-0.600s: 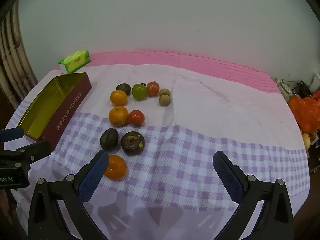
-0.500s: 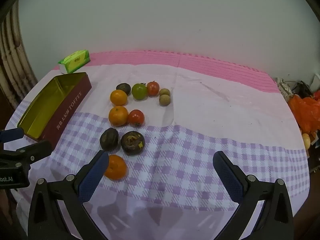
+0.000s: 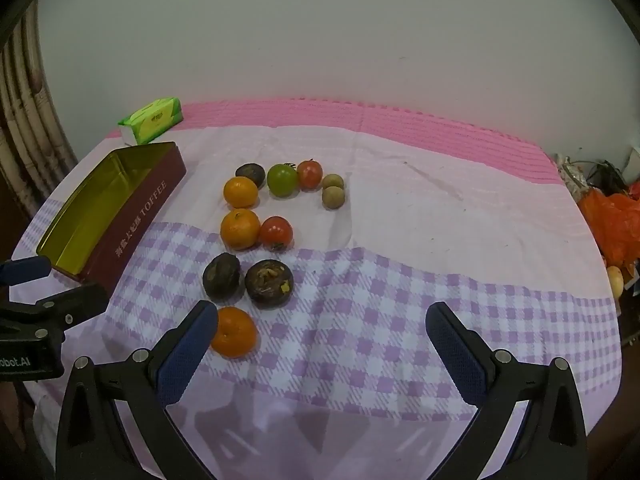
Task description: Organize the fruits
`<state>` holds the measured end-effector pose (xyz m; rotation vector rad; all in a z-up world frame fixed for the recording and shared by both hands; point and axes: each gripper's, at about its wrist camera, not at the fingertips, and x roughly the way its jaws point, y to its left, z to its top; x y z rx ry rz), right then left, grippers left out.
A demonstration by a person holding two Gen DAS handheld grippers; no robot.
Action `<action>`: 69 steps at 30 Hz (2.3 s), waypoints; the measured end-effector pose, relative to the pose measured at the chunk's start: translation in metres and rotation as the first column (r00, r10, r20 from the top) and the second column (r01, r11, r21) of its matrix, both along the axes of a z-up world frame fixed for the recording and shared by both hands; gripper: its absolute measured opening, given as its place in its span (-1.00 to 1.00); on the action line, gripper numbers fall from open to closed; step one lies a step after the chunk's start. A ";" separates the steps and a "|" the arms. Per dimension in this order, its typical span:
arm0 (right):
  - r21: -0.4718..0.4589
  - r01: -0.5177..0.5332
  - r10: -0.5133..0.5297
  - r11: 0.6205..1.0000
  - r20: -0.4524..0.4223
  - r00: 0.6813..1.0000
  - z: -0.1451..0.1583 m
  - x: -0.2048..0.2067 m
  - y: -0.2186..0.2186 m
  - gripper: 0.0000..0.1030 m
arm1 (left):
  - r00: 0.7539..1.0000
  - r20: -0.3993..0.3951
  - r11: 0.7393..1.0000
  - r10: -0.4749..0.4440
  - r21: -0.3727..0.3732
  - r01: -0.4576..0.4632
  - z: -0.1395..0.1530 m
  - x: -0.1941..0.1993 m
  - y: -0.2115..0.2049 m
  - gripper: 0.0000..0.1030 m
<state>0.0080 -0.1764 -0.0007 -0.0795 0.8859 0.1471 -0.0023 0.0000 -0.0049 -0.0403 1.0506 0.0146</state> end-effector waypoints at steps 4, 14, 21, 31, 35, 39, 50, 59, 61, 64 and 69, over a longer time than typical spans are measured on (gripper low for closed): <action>0.000 0.000 0.000 1.000 -0.005 1.000 -0.003 0.003 0.003 1.00 | 1.000 -0.001 1.000 0.002 0.002 -0.002 0.000 0.000 0.000 0.99; 0.002 0.000 0.000 1.000 -0.009 1.000 -0.006 0.002 0.005 1.00 | 1.000 -0.003 1.000 0.001 0.007 -0.001 -0.002 -0.002 0.002 0.99; 0.003 0.000 0.000 1.000 -0.011 1.000 -0.006 0.002 0.005 1.00 | 1.000 -0.007 1.000 0.003 0.007 -0.003 -0.002 -0.001 0.003 0.99; 0.002 -0.004 0.004 1.000 -0.017 1.000 -0.009 0.001 0.009 1.00 | 1.000 -0.012 1.000 0.011 0.009 -0.011 -0.003 0.000 0.006 0.99; 0.003 -0.005 0.005 1.000 -0.019 1.000 -0.008 0.001 0.009 1.00 | 1.000 -0.014 1.000 0.013 0.011 -0.013 -0.003 -0.001 0.007 0.99; 0.004 -0.005 0.005 1.000 -0.022 1.000 -0.009 0.002 0.009 1.00 | 1.000 -0.018 1.000 0.017 0.012 -0.017 -0.004 -0.001 0.010 0.99; 0.004 -0.007 0.008 1.000 -0.034 0.999 -0.012 0.001 0.010 1.00 | 0.999 -0.041 1.000 0.025 0.016 -0.025 -0.009 0.002 0.010 0.99; 0.004 -0.015 0.015 1.000 -0.047 0.999 -0.014 0.004 0.010 1.00 | 0.999 -0.045 1.000 0.028 0.015 -0.028 -0.011 0.002 0.010 0.99; 0.002 -0.017 0.017 1.000 -0.049 0.999 -0.015 0.004 0.011 1.00 | 0.999 -0.045 0.999 0.030 0.015 -0.029 -0.012 0.001 0.010 0.99; 0.000 -0.021 0.021 1.000 -0.051 0.998 -0.015 0.004 0.012 1.00 | 0.998 -0.049 0.999 0.031 0.015 -0.030 -0.013 0.001 0.009 0.99; 0.000 -0.021 0.021 1.000 -0.055 0.998 -0.016 0.005 0.013 1.00 | 0.998 -0.050 0.999 0.031 0.015 -0.030 -0.013 0.001 0.010 0.99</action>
